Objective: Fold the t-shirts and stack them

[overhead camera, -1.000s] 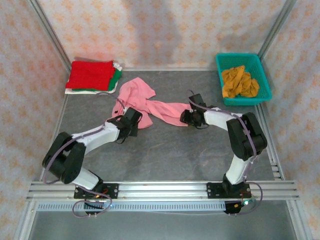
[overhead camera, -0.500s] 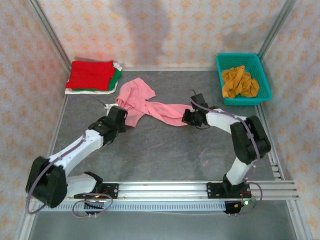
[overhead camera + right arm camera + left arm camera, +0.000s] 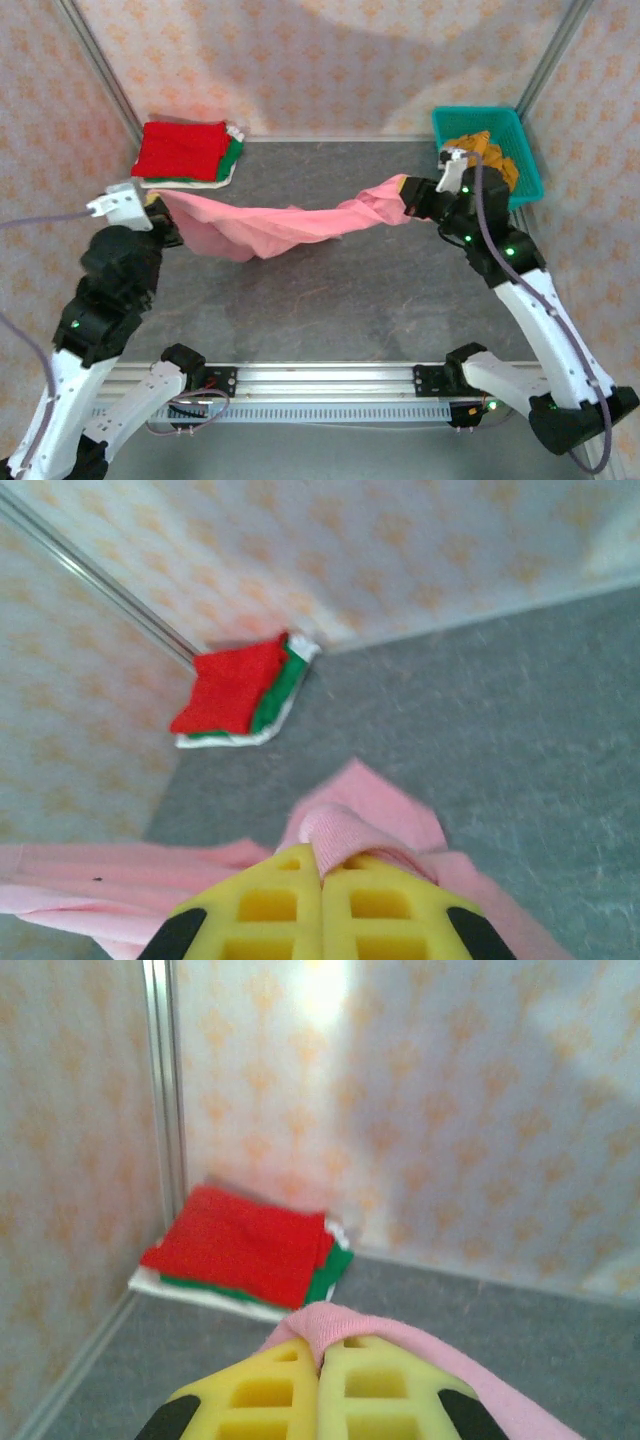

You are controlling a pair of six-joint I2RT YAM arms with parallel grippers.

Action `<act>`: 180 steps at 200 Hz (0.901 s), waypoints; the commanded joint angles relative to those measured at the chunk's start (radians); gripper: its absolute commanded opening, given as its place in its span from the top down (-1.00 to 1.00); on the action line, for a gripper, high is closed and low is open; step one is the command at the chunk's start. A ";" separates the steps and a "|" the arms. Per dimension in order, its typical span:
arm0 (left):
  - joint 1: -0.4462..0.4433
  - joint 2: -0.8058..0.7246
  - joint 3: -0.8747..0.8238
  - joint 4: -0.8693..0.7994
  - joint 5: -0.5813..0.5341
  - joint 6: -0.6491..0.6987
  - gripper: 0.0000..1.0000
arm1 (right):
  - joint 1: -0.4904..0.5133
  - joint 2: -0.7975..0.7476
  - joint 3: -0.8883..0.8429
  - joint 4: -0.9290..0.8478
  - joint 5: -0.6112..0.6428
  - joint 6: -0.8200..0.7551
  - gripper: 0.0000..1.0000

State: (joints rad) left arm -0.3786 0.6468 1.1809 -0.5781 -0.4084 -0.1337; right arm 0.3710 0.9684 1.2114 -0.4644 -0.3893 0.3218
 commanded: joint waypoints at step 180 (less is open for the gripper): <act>0.007 0.170 -0.378 0.239 0.018 -0.076 1.00 | 0.062 0.255 -0.331 0.040 0.022 0.076 0.16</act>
State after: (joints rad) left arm -0.3786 0.8272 0.8207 -0.3775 -0.3710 -0.1379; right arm 0.2787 1.3602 0.9306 -0.3099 -0.4381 0.5426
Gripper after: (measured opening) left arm 0.043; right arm 0.423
